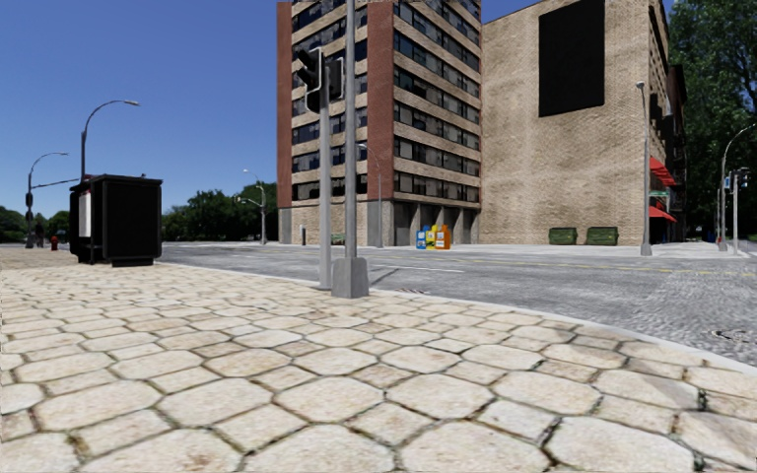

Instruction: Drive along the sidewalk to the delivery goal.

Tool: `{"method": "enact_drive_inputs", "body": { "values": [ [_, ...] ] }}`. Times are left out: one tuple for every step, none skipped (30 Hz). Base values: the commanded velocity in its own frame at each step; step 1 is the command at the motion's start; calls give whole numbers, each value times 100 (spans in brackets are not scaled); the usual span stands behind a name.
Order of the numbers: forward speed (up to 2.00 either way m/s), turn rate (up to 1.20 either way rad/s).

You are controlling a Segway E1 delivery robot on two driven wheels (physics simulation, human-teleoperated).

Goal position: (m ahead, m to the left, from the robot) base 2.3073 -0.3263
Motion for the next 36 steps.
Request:
{"method": "enact_drive_inputs", "body": {
  "values": [
    [106,-36],
    [106,-36],
    [106,-36],
    [106,-36],
    [106,-36],
    [106,-36],
    [106,-36],
    [106,-36],
    [106,-36],
    [106,-36],
    [106,-36],
    [106,-36],
    [106,-36],
    [106,-36],
    [106,-36],
    [106,-36],
    [105,-36],
    [105,-36],
    [105,-36],
    [105,-36],
    [105,-36],
    [105,-36],
    [105,-36],
    [105,-36],
    [105,-36],
    [105,-36],
    [105,-36],
    [105,-36],
    [105,-36],
    [105,-36],
    [105,-36],
    [105,-36],
    [105,-36],
    [105,-36],
    [105,-36],
    [105,-36]
  ]
}}
